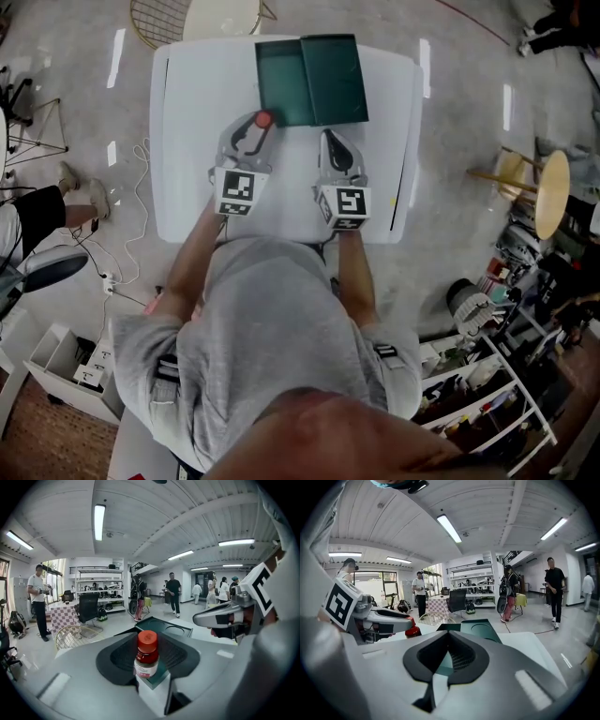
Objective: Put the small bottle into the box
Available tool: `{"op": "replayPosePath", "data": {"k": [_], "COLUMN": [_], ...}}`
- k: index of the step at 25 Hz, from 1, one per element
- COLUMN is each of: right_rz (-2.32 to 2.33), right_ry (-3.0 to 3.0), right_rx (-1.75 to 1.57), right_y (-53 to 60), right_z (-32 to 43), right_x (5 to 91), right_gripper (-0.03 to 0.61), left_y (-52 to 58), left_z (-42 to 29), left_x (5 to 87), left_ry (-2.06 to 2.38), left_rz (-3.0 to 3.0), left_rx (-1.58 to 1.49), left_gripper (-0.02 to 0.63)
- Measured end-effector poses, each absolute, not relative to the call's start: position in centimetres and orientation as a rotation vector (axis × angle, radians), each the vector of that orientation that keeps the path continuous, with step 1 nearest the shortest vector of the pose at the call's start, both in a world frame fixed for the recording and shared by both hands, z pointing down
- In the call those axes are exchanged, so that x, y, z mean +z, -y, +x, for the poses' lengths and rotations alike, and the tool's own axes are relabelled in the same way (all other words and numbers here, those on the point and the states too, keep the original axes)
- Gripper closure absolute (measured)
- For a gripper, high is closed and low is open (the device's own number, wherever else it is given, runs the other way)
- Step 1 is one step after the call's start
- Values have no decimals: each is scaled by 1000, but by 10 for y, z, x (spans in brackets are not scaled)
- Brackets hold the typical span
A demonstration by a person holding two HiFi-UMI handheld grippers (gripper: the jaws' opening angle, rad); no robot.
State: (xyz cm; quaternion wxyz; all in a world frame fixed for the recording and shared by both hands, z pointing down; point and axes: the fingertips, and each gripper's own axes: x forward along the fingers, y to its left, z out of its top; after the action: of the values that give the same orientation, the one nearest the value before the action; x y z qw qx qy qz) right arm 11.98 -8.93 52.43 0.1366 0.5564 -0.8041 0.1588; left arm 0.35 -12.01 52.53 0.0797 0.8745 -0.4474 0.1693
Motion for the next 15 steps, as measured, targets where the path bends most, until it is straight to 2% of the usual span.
{"op": "replayPosePath", "data": {"k": [15], "right_rz": [1573], "right_ry": [2292], "right_rx": [537], "right_y": [118], "right_z": [132], "right_x": [559], "right_gripper": [575], "left_y": [140], "left_z": [17], "left_x": [552], "left_ry": [1310], "left_rz": [2606], "left_rx": [531], "left_gripper": [477]}}
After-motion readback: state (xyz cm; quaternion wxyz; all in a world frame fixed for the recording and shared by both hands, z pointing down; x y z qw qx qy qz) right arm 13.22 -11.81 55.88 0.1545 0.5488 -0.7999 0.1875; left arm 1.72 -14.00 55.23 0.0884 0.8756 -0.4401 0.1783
